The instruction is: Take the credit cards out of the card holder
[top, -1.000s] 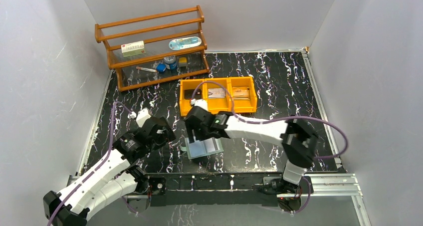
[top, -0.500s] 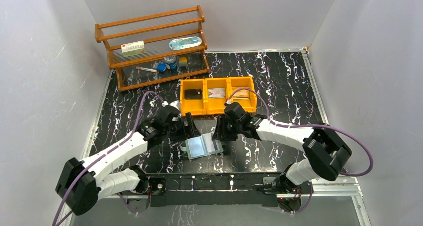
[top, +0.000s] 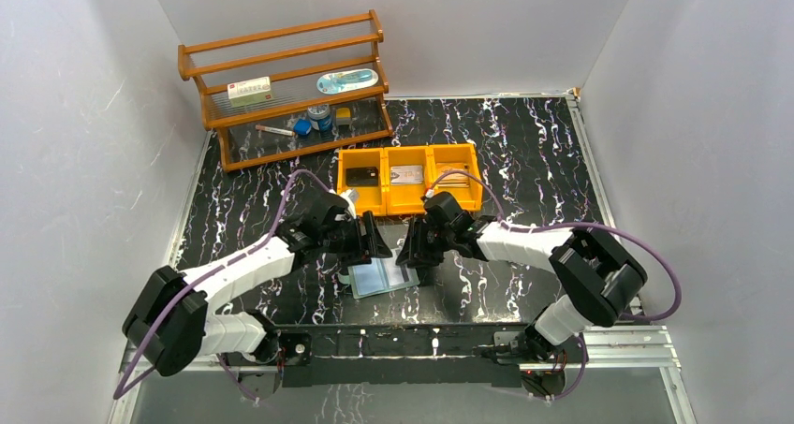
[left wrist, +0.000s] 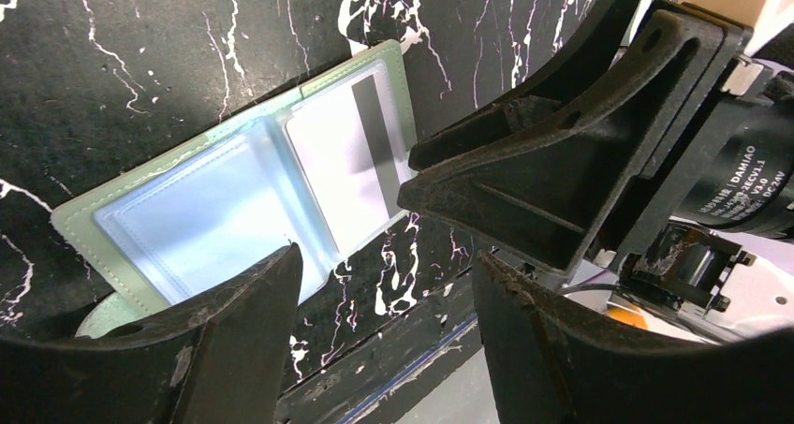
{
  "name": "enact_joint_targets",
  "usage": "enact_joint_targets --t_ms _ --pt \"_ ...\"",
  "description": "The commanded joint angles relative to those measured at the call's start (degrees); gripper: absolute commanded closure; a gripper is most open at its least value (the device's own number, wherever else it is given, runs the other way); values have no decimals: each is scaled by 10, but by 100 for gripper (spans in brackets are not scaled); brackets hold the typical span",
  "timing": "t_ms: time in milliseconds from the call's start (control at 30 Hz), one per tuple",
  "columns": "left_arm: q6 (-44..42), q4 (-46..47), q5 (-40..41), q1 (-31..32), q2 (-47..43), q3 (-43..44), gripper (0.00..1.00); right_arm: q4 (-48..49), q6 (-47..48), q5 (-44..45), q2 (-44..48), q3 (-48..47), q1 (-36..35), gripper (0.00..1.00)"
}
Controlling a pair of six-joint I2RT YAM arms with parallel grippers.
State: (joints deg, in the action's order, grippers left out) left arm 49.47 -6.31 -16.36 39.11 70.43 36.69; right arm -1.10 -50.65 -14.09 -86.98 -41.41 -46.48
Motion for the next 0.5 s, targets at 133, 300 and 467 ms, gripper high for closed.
enact_joint_targets --t_ms 133,300,467 --pt "3 31 -49 1 35 1 39 21 8 -8 -8 13 6 55" --pt "15 42 -56 1 53 -9 41 21 9 -15 -20 17 6 58" --pt "25 61 -62 1 75 -27 46 31 -6 -18 -26 29 6 63"
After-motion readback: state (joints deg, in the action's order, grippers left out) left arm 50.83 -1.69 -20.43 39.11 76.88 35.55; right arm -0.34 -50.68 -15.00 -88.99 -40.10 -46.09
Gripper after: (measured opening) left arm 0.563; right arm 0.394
